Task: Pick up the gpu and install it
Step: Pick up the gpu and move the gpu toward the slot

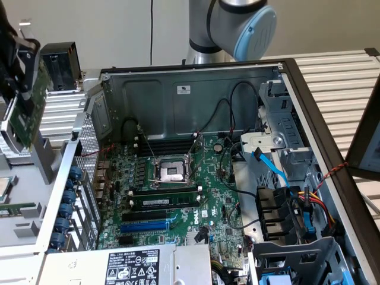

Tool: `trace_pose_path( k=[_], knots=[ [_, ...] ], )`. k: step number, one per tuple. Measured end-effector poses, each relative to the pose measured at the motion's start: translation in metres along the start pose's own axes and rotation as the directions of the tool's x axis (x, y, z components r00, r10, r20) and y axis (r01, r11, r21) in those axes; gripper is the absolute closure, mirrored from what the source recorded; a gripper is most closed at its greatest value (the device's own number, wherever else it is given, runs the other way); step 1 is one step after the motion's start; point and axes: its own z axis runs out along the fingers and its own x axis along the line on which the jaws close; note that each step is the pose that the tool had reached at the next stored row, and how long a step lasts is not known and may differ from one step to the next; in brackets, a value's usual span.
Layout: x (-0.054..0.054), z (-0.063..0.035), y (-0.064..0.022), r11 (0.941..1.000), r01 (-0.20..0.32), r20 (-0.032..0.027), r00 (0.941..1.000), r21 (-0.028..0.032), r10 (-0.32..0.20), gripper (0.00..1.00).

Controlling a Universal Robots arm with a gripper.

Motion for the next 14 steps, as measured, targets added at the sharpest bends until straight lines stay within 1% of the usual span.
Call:
trace_pose_path(
  k=[2, 7, 8, 10, 12, 14],
  knots=[
    [-0.004, -0.0078, 0.0004, 1.0, 0.0, -0.0058, 1.0, 0.0004, 0.0, 0.73],
    [-0.015, -0.0225, 0.0008, 1.0, -0.001, -0.0279, 0.9996, 0.0017, 0.001, 0.73],
    [-0.018, -0.0258, 0.0009, 1.0, -0.001, -0.0313, 0.9995, 0.0019, 0.001, 0.73],
    [-0.024, -0.0334, 0.0009, 1.0, -0.001, -0.0372, 0.9993, 0.0023, 0.001, 0.73],
    [-0.03, -0.0411, 0.0006, 1.0, -0.002, -0.0415, 0.9991, 0.0025, 0.002, 0.73],
    [-0.037, -0.0485, -0.0001, 1.0, -0.002, -0.0479, 0.9989, 0.003, 0.002, 0.73]
  ],
)
